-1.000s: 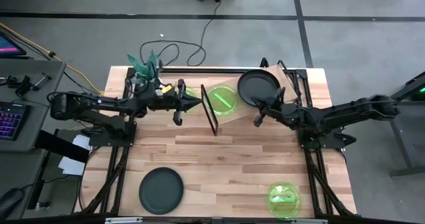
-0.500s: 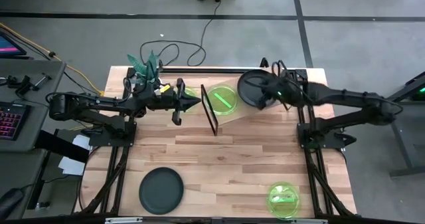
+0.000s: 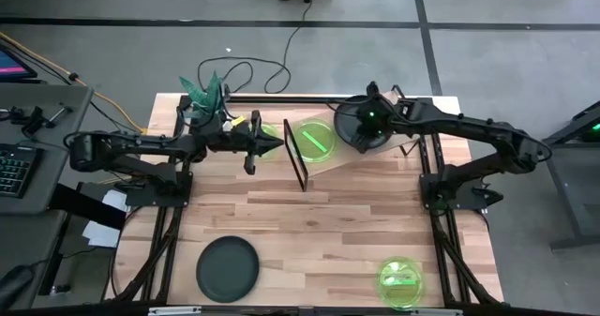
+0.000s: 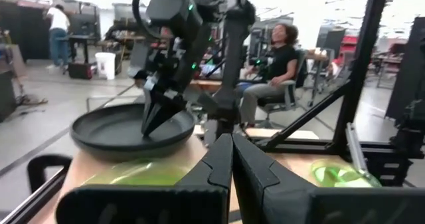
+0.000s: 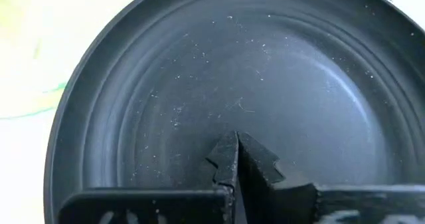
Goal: Place and stack plates onto a shelf
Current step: Stack the top black plate on the black plate on the shelf
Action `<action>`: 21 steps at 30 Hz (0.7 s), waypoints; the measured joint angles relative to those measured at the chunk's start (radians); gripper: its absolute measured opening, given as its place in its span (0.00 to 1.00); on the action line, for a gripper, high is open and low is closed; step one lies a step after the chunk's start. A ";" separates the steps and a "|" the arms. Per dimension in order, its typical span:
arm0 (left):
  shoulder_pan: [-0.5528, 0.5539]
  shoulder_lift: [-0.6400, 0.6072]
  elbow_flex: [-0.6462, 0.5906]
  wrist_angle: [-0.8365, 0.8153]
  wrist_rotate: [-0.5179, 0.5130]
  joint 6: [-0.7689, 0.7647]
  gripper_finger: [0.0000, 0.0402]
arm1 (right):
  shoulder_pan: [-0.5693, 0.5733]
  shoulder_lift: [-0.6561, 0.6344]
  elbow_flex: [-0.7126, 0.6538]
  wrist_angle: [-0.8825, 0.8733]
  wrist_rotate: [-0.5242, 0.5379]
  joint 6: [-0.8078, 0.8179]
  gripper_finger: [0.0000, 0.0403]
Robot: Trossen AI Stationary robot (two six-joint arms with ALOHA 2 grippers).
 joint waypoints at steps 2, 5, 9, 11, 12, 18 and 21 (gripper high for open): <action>0.013 0.000 0.000 -0.017 0.000 0.000 0.00 | -0.017 0.002 0.000 -0.006 0.000 0.000 0.00; 0.032 0.000 0.000 -0.046 -0.005 0.000 0.00 | -0.038 0.003 0.000 -0.009 0.001 0.000 0.00; 0.051 0.000 0.000 -0.065 -0.010 -0.003 0.00 | -0.052 0.003 0.000 -0.021 0.010 0.000 0.00; 0.055 0.000 0.000 -0.074 -0.010 -0.003 0.00 | -0.055 0.003 0.000 -0.037 0.018 0.010 0.00; 0.056 0.000 0.000 -0.075 -0.010 -0.004 0.00 | -0.056 0.003 0.000 -0.044 0.019 0.019 0.00; 0.056 0.000 0.000 -0.073 -0.010 -0.003 0.00 | -0.043 -0.011 0.024 -0.091 0.004 0.022 0.00; 0.056 0.000 0.000 -0.066 -0.012 -0.003 0.00 | -0.019 -0.034 0.079 -0.103 0.000 0.021 0.00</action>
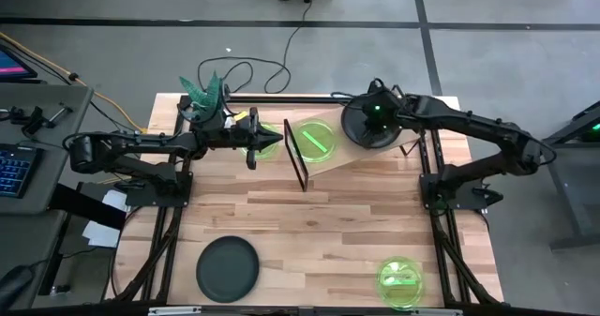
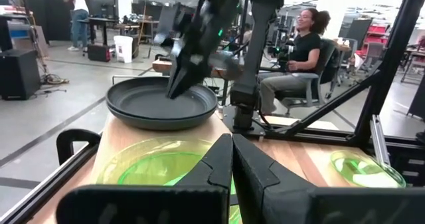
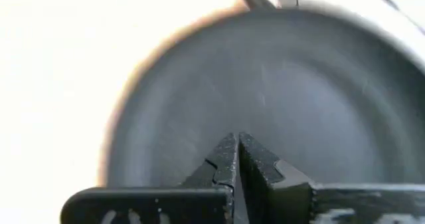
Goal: Place and stack plates onto a shelf
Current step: Stack the top black plate on the black plate on the shelf, then adjust the green plate on the shelf
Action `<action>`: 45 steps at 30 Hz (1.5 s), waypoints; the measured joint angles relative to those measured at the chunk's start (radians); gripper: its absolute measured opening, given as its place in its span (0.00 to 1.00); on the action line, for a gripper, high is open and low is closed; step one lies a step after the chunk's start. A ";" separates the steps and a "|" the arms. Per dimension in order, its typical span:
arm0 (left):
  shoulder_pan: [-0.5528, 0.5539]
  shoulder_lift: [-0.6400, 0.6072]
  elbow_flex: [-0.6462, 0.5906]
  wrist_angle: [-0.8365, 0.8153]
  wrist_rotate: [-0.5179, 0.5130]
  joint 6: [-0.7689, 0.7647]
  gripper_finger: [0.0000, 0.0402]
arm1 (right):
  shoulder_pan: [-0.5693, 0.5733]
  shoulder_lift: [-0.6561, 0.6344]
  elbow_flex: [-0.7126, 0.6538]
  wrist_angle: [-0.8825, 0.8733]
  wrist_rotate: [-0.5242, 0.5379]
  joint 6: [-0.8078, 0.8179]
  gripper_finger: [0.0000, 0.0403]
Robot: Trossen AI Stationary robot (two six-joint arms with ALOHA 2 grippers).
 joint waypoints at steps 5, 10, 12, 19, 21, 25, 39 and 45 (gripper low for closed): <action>0.000 0.000 0.000 0.011 0.000 0.000 0.00 | 0.052 -0.011 0.043 0.068 -0.039 -0.002 0.00; 0.000 0.000 0.000 0.011 0.000 0.000 0.00 | 0.146 0.036 0.014 0.312 -0.212 -0.028 0.00; 0.000 0.000 0.000 0.012 0.000 0.000 0.00 | 0.191 0.080 0.012 0.389 -0.239 -0.036 0.00; 0.000 0.000 0.000 0.018 -0.005 0.009 0.00 | 0.280 0.238 0.014 0.495 -0.223 -0.048 0.00; 0.000 0.000 0.000 0.018 -0.005 0.010 0.00 | 0.279 0.264 0.022 0.490 -0.177 -0.048 0.00; 0.000 0.000 0.000 0.017 -0.007 0.010 0.00 | 0.270 0.284 0.030 0.487 -0.129 -0.055 0.00; 0.000 0.000 0.000 0.016 -0.007 0.010 0.00 | 0.254 0.284 0.031 0.359 0.043 -0.031 0.00; 0.000 0.000 0.000 0.016 -0.007 0.010 0.00 | 0.253 0.281 0.031 0.358 0.077 -0.025 0.00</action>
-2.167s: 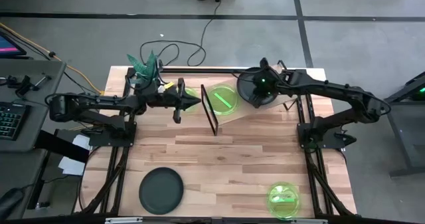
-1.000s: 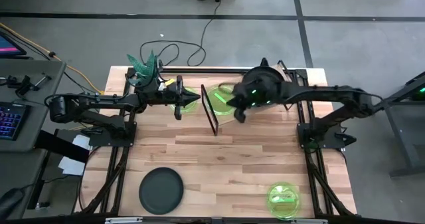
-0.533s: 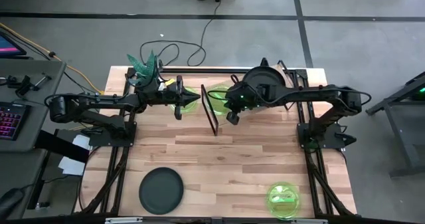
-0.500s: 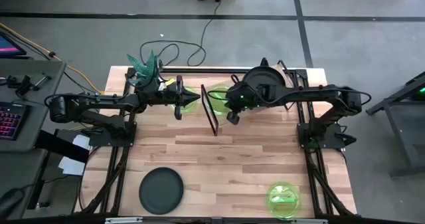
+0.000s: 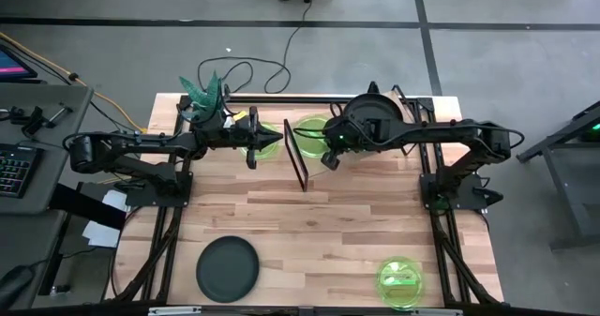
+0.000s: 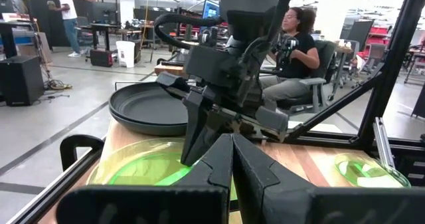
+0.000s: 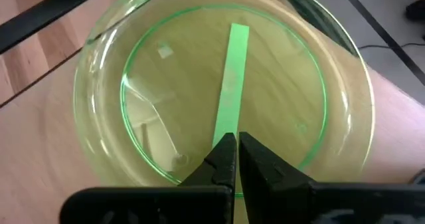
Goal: Place and stack plates onto a shelf
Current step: Adjust the green plate on the shelf, then stack the top green plate on the green plate on the shelf
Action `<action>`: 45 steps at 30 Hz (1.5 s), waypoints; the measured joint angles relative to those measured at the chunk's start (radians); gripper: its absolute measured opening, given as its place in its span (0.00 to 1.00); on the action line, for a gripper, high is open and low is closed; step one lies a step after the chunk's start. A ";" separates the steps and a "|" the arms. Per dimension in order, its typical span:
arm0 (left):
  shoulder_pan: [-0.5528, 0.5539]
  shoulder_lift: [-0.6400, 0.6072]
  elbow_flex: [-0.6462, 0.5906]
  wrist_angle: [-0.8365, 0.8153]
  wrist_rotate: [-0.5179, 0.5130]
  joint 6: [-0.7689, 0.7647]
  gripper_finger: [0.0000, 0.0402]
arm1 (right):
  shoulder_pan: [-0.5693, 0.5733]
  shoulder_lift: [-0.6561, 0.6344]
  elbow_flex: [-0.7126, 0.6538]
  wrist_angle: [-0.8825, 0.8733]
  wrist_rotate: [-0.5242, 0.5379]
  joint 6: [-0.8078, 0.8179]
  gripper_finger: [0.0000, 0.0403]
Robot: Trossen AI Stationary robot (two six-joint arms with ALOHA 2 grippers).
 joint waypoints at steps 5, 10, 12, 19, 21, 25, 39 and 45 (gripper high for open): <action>0.000 0.000 0.000 -0.010 0.000 0.009 0.00 | 0.008 -0.073 0.000 -0.018 0.023 -0.035 0.00; 0.011 -0.001 0.000 -0.102 -0.009 0.060 0.00 | 0.019 -0.234 -0.014 -0.083 0.071 0.000 0.00; 0.028 -0.002 0.000 -0.152 -0.013 0.061 0.00 | 0.044 -0.305 -0.045 -0.088 0.098 0.016 0.00; 0.051 -0.002 0.000 -0.415 -0.063 0.157 0.03 | 0.166 -0.531 -0.240 -0.033 0.219 0.109 0.00; 0.050 -0.002 0.000 -0.460 -0.076 0.165 0.07 | 0.194 -0.576 -0.299 0.016 0.246 0.127 0.00; 0.017 -0.002 0.000 -0.573 -0.081 0.185 0.17 | 0.222 -0.626 -0.390 0.120 0.255 0.127 0.00; -0.216 0.014 0.000 -0.869 -0.550 0.226 0.49 | 0.221 -0.634 -0.553 0.412 0.297 0.040 0.00; -0.208 0.086 0.000 -0.858 -0.594 0.264 0.50 | 0.221 -0.634 -0.553 0.426 0.297 0.038 0.00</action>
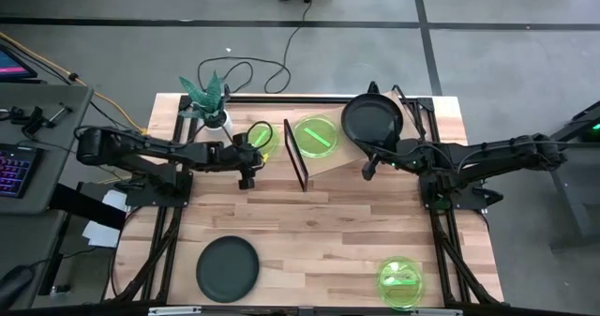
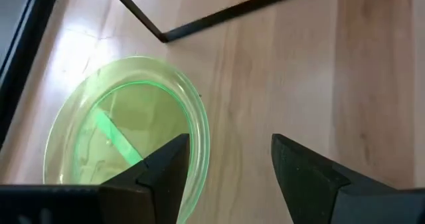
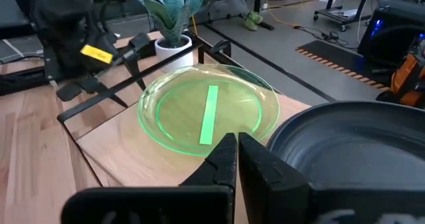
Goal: Place and stack plates onto a shelf
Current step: Stack the top green plate on the green plate on the shelf
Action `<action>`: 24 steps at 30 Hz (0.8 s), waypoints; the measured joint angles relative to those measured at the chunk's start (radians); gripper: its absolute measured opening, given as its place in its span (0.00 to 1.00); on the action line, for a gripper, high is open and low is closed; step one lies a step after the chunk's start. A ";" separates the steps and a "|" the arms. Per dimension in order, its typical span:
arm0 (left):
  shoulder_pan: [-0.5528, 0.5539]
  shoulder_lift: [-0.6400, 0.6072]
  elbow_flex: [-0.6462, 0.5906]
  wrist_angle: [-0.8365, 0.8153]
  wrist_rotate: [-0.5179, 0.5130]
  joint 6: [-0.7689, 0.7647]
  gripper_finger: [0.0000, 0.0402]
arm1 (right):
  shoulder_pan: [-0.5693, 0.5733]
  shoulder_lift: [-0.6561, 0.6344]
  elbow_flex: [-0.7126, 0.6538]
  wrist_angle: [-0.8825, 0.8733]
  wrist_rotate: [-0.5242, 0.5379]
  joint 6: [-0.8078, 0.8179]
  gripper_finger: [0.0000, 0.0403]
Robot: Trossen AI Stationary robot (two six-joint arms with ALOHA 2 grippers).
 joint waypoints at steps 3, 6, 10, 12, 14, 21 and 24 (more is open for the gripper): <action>0.020 0.059 0.000 0.022 0.000 0.015 0.50 | 0.000 0.000 0.000 -0.001 0.000 0.001 0.00; 0.050 0.118 0.000 0.071 -0.019 0.030 0.49 | 0.000 0.000 0.000 -0.001 0.000 0.002 0.00; 0.101 0.180 0.000 0.107 -0.023 0.030 0.49 | 0.000 0.000 0.000 -0.002 0.000 0.002 0.00; 0.127 0.200 0.001 0.128 -0.022 0.022 0.49 | 0.000 0.000 0.000 -0.002 0.000 0.002 0.00; 0.150 0.215 0.002 0.145 -0.010 0.012 0.49 | 0.000 0.000 0.000 -0.002 0.000 0.002 0.00; 0.185 0.234 0.003 0.164 -0.008 -0.023 0.33 | 0.000 0.000 0.000 -0.003 0.000 0.003 0.00; 0.186 0.235 0.001 0.154 -0.011 -0.031 0.14 | 0.000 0.000 0.000 -0.003 0.000 0.010 0.00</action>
